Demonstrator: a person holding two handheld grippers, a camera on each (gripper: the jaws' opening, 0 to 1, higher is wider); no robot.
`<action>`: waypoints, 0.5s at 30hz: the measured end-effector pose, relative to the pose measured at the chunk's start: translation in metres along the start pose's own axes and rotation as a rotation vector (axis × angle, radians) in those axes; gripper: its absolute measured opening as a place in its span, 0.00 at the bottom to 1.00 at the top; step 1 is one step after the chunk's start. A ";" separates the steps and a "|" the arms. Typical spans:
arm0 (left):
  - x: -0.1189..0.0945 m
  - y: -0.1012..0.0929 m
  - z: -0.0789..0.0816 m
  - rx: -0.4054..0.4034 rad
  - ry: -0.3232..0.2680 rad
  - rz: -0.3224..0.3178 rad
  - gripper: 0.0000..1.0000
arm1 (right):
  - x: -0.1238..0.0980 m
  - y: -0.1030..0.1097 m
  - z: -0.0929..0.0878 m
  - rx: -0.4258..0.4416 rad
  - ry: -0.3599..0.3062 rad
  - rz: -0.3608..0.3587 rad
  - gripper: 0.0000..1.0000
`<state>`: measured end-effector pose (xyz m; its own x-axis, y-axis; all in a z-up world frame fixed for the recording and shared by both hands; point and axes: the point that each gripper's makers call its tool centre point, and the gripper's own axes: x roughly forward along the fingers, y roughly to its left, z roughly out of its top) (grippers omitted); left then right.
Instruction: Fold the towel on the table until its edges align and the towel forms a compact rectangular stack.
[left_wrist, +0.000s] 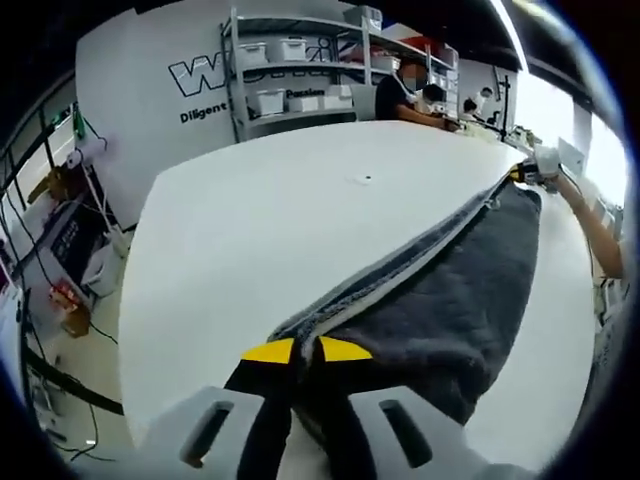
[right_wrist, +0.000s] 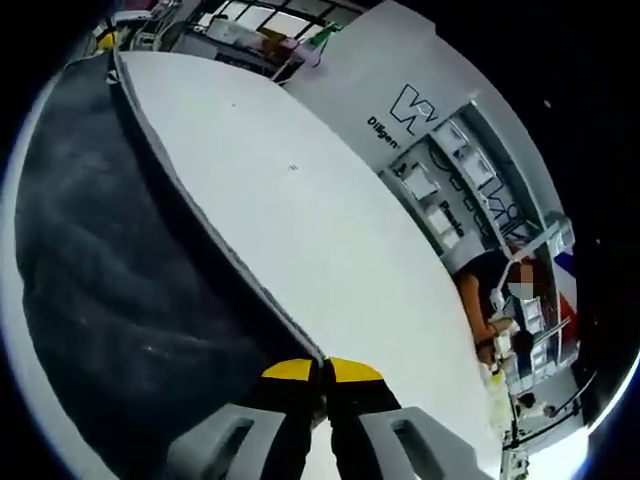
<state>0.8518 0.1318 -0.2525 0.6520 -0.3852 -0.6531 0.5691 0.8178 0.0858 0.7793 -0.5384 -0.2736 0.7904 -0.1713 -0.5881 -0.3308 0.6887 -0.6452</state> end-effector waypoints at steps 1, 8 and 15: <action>0.001 0.001 -0.002 0.002 0.007 0.010 0.10 | 0.000 0.001 -0.001 -0.002 0.006 0.002 0.04; -0.003 0.015 -0.021 0.033 0.043 0.117 0.26 | -0.006 -0.004 -0.011 0.018 0.031 -0.034 0.13; -0.025 0.008 -0.027 -0.046 -0.002 0.101 0.32 | -0.022 -0.011 -0.033 0.084 0.087 -0.060 0.26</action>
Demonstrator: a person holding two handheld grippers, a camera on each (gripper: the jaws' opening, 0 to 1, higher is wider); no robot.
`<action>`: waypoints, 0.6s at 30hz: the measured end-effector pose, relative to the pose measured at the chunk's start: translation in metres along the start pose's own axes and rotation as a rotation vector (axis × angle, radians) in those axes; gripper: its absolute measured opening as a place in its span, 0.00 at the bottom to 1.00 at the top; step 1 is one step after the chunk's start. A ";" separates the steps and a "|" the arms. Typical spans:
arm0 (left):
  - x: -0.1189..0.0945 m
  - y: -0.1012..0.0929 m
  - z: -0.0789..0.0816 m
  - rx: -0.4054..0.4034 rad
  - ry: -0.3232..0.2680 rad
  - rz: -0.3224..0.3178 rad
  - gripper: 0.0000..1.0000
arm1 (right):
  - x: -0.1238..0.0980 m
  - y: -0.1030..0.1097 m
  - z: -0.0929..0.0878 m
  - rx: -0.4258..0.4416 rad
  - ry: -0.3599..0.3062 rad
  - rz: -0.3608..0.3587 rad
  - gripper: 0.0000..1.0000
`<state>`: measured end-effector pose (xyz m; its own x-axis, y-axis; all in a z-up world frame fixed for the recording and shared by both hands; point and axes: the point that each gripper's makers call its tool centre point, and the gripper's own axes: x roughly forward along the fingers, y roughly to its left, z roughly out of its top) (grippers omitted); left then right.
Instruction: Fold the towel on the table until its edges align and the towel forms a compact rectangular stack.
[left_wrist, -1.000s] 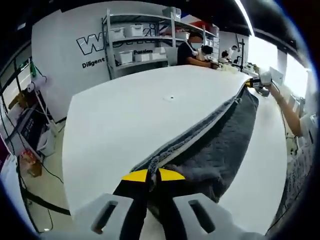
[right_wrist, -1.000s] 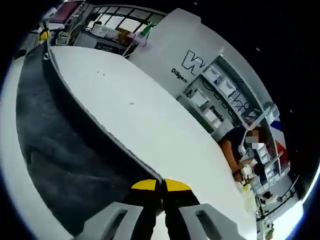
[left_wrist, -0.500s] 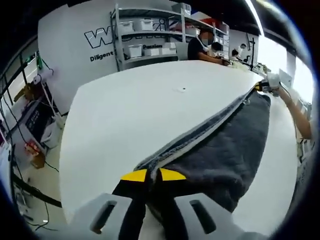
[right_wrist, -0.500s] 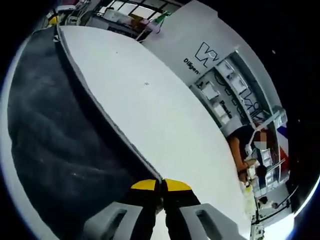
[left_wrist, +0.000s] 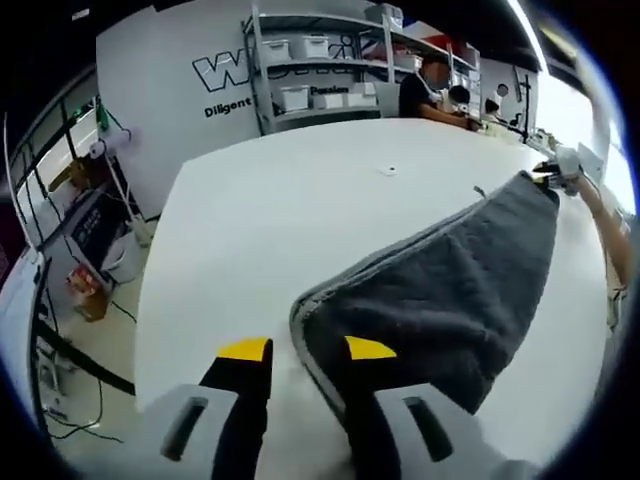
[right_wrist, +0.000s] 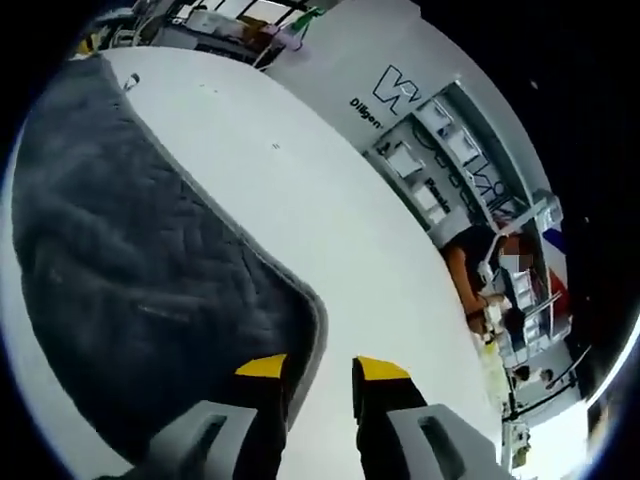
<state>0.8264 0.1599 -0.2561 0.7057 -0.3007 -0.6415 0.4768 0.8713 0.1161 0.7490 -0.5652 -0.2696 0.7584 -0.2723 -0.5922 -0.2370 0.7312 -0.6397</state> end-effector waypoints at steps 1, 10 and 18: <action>-0.003 0.000 0.000 -0.009 -0.005 -0.001 0.34 | -0.003 0.000 -0.003 0.010 0.005 -0.001 0.26; -0.032 -0.015 0.000 -0.121 -0.100 -0.053 0.68 | -0.032 0.007 -0.019 0.062 0.022 0.029 0.45; -0.060 -0.038 -0.009 -0.163 -0.115 -0.116 0.91 | -0.064 0.015 -0.023 0.139 -0.024 0.044 0.81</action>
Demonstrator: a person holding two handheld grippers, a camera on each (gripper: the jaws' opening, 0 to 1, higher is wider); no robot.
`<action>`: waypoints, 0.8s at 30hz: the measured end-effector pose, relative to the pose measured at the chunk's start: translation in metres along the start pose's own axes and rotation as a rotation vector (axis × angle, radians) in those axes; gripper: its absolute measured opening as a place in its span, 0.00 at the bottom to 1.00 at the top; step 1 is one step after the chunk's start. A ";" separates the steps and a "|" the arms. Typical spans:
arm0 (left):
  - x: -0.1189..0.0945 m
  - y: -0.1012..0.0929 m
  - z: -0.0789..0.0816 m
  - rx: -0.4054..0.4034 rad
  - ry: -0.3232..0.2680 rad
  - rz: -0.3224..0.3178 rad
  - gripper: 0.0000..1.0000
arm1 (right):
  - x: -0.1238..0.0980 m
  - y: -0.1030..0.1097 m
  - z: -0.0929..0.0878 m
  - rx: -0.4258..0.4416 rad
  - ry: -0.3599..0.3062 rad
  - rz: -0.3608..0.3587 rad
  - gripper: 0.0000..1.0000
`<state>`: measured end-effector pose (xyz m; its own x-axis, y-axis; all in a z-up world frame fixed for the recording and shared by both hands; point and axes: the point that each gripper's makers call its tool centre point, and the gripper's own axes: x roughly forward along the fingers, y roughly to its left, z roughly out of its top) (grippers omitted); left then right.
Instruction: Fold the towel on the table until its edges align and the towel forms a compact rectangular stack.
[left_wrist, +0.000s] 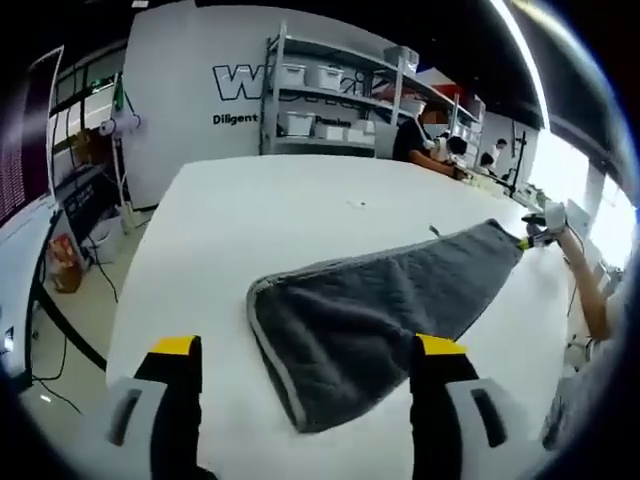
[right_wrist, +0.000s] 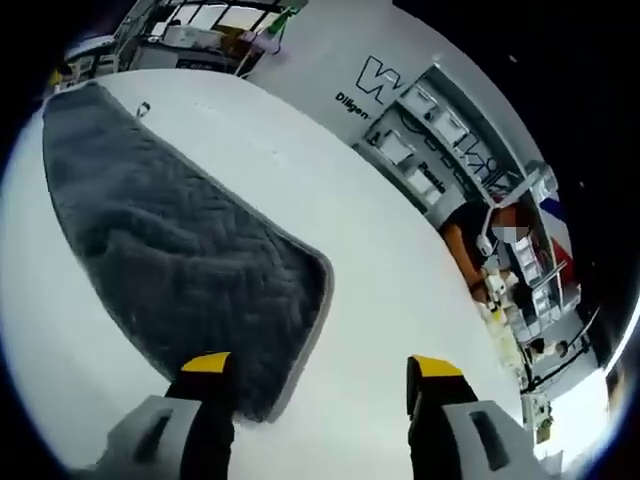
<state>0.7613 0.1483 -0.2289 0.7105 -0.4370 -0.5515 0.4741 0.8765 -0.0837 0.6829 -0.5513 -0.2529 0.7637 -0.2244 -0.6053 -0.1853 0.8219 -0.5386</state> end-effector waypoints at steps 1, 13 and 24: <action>-0.003 -0.003 -0.002 0.009 -0.001 -0.006 0.91 | -0.003 0.001 -0.001 0.029 -0.006 -0.002 0.86; -0.039 -0.042 -0.031 0.040 -0.003 -0.052 0.99 | -0.035 0.046 -0.009 0.192 -0.085 0.123 0.99; -0.067 -0.038 -0.060 0.018 -0.001 0.001 0.99 | -0.058 0.081 -0.019 0.255 -0.115 0.169 0.99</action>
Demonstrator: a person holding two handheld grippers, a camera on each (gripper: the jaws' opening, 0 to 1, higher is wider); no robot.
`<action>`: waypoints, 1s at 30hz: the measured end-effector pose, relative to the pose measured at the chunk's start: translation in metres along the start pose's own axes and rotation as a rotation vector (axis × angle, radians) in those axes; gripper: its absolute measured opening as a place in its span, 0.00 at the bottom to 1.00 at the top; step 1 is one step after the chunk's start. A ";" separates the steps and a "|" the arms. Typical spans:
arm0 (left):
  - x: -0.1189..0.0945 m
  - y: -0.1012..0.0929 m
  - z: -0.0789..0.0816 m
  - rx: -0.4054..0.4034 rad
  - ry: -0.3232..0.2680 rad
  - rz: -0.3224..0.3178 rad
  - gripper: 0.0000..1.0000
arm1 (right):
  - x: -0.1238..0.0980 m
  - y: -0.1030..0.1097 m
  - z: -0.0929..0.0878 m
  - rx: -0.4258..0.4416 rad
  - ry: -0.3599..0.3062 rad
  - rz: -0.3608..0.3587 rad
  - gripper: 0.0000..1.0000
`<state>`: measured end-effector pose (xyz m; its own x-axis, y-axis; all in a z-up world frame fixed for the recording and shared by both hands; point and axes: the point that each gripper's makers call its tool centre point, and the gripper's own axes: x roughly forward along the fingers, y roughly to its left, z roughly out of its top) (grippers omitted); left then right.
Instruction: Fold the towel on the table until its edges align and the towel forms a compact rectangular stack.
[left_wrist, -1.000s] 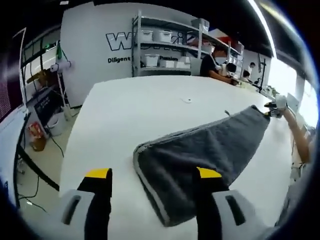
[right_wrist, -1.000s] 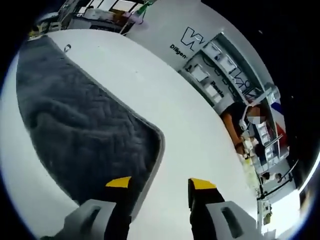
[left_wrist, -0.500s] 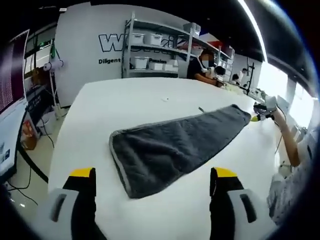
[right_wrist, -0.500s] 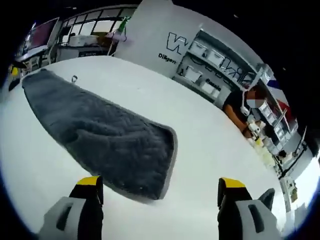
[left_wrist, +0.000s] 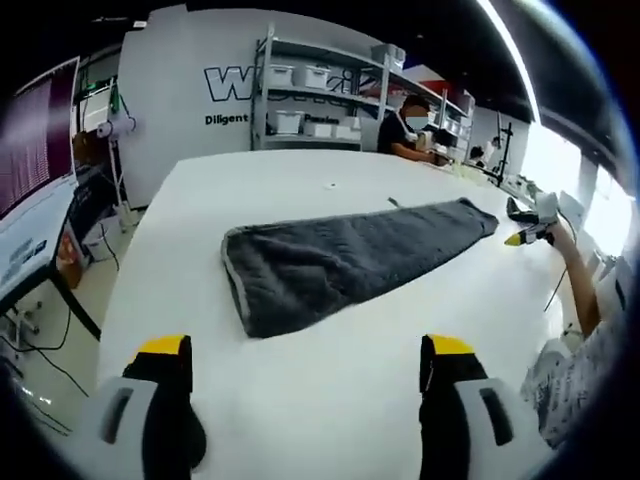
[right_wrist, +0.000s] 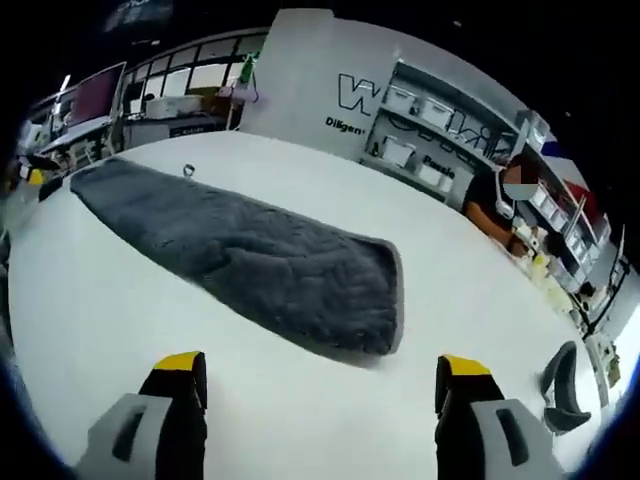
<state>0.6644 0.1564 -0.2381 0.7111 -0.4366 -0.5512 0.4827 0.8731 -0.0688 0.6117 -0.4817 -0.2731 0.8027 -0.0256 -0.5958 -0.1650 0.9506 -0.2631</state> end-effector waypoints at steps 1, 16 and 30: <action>-0.003 0.001 -0.002 -0.001 -0.001 0.011 0.99 | -0.002 0.003 0.000 0.005 -0.007 0.003 0.99; -0.022 -0.020 -0.011 0.019 -0.061 0.115 0.98 | -0.021 0.054 -0.008 0.023 -0.036 0.064 0.94; -0.022 -0.050 -0.047 0.003 -0.002 0.086 0.95 | -0.035 0.052 -0.015 0.063 -0.046 0.041 0.94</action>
<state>0.6004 0.1322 -0.2617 0.7508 -0.3609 -0.5532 0.4217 0.9065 -0.0190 0.5667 -0.4358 -0.2771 0.8215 0.0270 -0.5695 -0.1635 0.9681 -0.1900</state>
